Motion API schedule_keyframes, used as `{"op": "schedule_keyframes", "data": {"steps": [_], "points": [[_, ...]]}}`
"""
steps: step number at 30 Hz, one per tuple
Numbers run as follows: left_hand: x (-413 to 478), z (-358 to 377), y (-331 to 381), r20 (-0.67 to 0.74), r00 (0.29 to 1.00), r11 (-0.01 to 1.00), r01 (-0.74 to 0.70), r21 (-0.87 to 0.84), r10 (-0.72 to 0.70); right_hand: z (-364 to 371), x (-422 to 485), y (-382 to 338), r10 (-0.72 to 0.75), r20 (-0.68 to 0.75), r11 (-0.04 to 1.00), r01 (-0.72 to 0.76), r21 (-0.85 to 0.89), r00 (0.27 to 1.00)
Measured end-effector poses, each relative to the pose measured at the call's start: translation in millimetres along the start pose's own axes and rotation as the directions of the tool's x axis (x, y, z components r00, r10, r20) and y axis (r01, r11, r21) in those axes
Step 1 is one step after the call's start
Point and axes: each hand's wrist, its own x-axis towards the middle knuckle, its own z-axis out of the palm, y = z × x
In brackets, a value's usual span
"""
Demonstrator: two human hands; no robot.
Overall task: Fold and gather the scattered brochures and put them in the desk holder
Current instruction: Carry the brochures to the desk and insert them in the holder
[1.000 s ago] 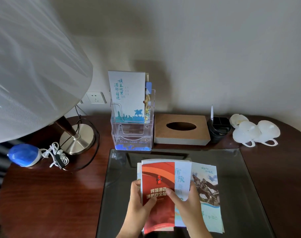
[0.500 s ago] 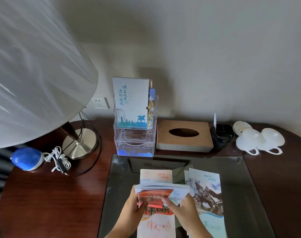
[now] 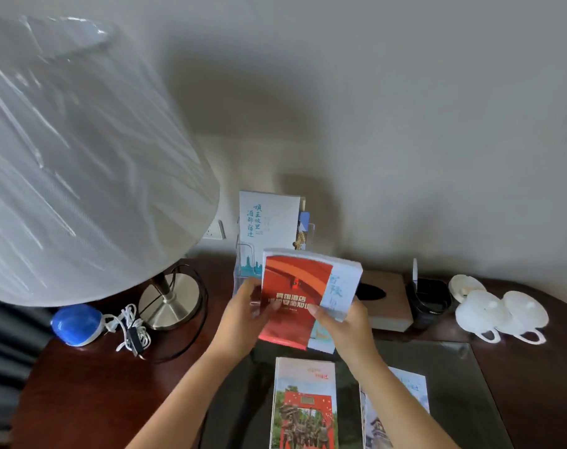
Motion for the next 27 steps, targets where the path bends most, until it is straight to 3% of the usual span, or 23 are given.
{"op": "schedule_keyframes", "data": {"steps": [4,9,14,20,27], "points": [[51,-37,14,-0.135,0.99,0.999,-0.032,0.039,0.037,19,59,-36,-0.052,0.019,0.998,0.052,0.035,0.998],[96,-57,16,-0.291,0.953,0.995,0.098,0.029,-0.086,45,112,-49,-0.089,0.007,0.996,0.089,0.012,0.996],[115,-59,27,-0.258,0.958,0.985,0.085,-0.152,-0.123,61,143,-46,-0.122,-0.004,0.992,0.122,-0.026,0.993],[123,-56,2,-0.278,0.946,0.982,0.132,-0.131,-0.165,71,153,-28,-0.104,-0.028,0.995,0.104,0.004,0.994],[129,-54,9,-0.326,0.939,0.991,0.073,-0.111,-0.106,61,157,-36,-0.143,-0.012,0.99,0.143,0.009,0.99]]}}
